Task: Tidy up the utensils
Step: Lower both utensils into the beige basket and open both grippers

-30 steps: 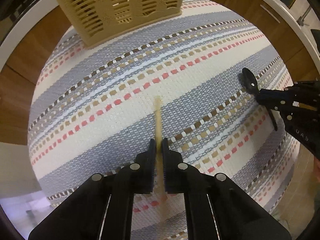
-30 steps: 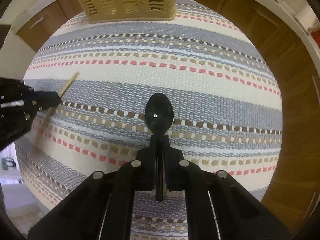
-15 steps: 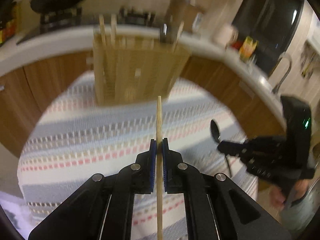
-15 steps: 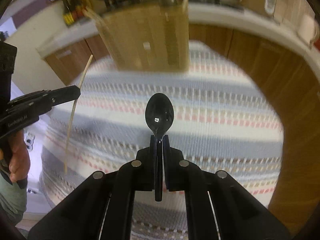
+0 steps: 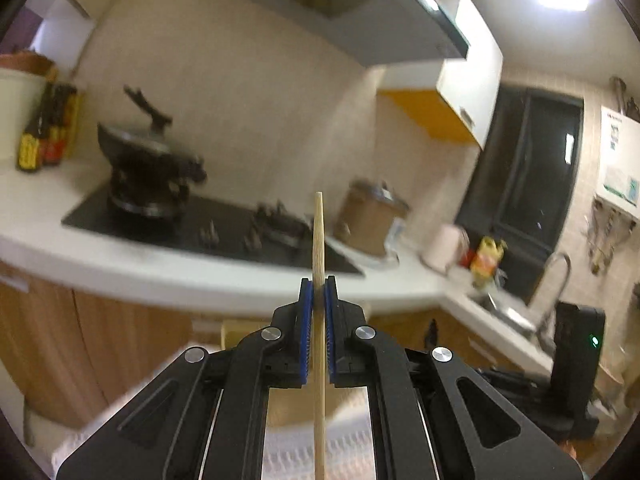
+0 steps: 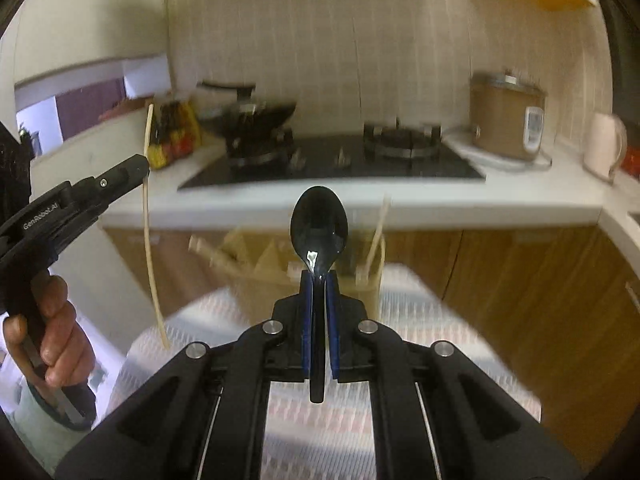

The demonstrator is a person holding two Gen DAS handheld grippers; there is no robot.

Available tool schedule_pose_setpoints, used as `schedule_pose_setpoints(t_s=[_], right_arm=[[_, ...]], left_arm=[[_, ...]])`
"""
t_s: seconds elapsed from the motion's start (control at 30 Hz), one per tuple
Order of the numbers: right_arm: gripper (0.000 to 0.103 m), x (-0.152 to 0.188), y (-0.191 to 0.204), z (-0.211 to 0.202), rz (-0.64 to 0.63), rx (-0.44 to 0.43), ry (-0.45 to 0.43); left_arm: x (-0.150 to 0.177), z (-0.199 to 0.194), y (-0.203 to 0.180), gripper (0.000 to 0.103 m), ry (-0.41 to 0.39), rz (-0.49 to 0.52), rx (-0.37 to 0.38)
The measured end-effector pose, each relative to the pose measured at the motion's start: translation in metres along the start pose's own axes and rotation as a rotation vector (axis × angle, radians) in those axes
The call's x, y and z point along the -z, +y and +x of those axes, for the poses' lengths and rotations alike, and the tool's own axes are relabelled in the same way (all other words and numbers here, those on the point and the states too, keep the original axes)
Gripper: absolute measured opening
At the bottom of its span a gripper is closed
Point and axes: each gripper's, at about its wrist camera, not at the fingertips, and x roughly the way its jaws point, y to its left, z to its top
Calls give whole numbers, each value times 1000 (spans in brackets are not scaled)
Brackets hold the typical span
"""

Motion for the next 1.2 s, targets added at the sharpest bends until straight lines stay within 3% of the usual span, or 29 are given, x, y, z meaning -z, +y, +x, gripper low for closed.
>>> schedule_pose_setpoints(t_s=[0.17, 0.47, 0.77, 1.2], right_arm=[[5, -28, -10, 18, 13, 17, -104], [5, -28, -29, 59, 38, 3, -146], [5, -16, -46, 86, 97, -28, -140], [6, 1, -33, 85, 30, 25, -166]], left_arm=[[-21, 20, 8, 4, -163, -21, -70], [-22, 60, 23, 4, -277, -11, -188], [2, 87, 42, 4, -237, -19, -222], [18, 85, 45, 5, -191, 15, -198]])
